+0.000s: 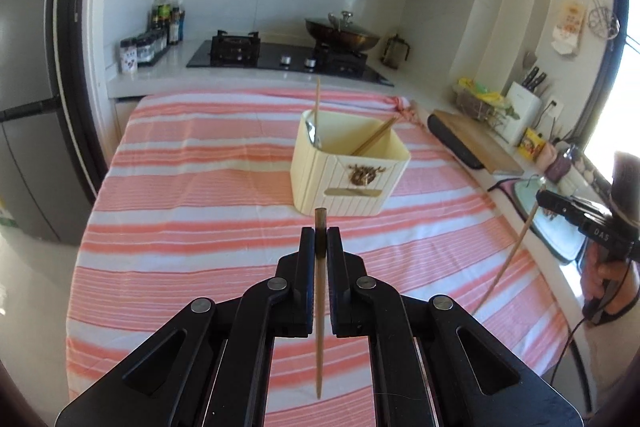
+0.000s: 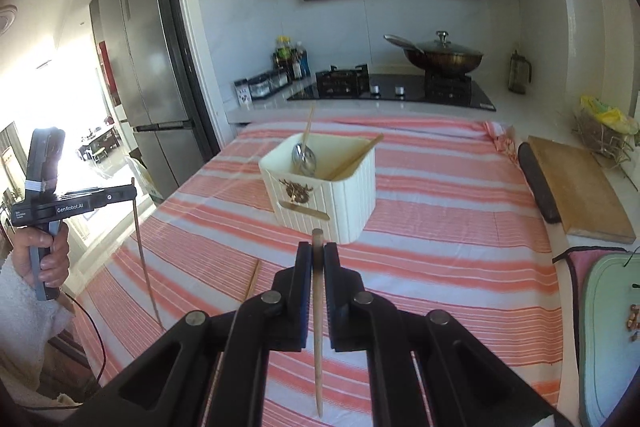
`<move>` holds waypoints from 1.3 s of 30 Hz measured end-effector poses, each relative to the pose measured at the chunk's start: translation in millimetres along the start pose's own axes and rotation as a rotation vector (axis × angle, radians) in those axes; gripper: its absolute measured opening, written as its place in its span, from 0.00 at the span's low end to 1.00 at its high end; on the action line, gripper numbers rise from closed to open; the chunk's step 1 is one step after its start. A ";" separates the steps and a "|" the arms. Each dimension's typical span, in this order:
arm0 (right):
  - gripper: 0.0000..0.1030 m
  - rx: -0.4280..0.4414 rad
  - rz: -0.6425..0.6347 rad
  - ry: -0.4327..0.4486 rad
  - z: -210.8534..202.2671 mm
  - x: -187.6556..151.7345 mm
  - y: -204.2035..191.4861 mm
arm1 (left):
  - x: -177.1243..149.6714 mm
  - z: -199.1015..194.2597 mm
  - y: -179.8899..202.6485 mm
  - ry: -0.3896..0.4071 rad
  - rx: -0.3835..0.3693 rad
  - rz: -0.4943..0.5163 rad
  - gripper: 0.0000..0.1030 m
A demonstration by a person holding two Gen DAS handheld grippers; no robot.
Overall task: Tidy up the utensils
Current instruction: 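Carry both held chopsticks upright over the holder and lower them in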
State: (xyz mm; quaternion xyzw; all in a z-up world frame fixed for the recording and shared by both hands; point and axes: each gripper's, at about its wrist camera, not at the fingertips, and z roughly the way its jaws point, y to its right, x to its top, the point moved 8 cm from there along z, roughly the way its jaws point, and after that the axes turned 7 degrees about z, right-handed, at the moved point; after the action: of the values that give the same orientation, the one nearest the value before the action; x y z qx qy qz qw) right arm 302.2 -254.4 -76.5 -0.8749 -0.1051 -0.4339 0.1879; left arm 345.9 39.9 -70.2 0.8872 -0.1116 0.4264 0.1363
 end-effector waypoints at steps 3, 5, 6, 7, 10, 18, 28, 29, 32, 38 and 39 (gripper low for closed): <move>0.06 -0.005 -0.008 0.058 -14.8 10.1 -5.3 | 9.0 -13.4 3.3 0.044 0.002 -0.004 0.04; 0.06 -0.007 -0.008 0.084 -20.4 16.9 -8.4 | 14.0 -18.7 4.8 0.066 0.012 0.000 0.04; 0.06 -0.006 -0.006 0.096 -22.3 21.8 -9.1 | 17.2 -20.5 4.9 0.073 0.016 -0.001 0.04; 0.06 -0.006 -0.009 0.107 -24.0 26.5 -9.8 | 19.8 -22.4 5.1 0.077 0.016 -0.003 0.04; 0.06 -0.013 -0.017 0.137 -27.2 41.8 -11.7 | 30.4 -26.6 6.5 0.091 0.019 -0.001 0.04; 0.06 -0.048 -0.070 0.169 -21.2 87.2 -12.0 | 91.1 -42.0 18.9 0.169 0.016 0.041 0.04; 0.06 -0.061 -0.100 0.375 -15.8 191.1 -19.1 | 219.1 -35.2 26.1 0.443 0.113 0.053 0.04; 0.06 -0.054 -0.097 0.403 -13.0 200.0 -21.1 | 225.4 -27.7 24.3 0.459 0.128 0.044 0.04; 0.06 -0.033 -0.102 0.465 6.2 215.0 -27.1 | 236.9 9.6 20.7 0.462 0.172 0.034 0.04; 0.06 0.001 -0.058 0.335 96.6 204.2 -14.6 | 220.3 113.1 9.5 0.253 0.172 0.009 0.04; 0.06 0.013 -0.033 0.282 114.9 199.7 -10.4 | 214.5 131.2 6.9 0.192 0.169 -0.001 0.04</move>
State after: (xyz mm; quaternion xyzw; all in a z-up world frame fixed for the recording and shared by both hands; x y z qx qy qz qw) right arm 501.4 -192.6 21.9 -0.8021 -0.0951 -0.5549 0.1994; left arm 570.1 -28.3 20.9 0.8507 -0.0610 0.5172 0.0713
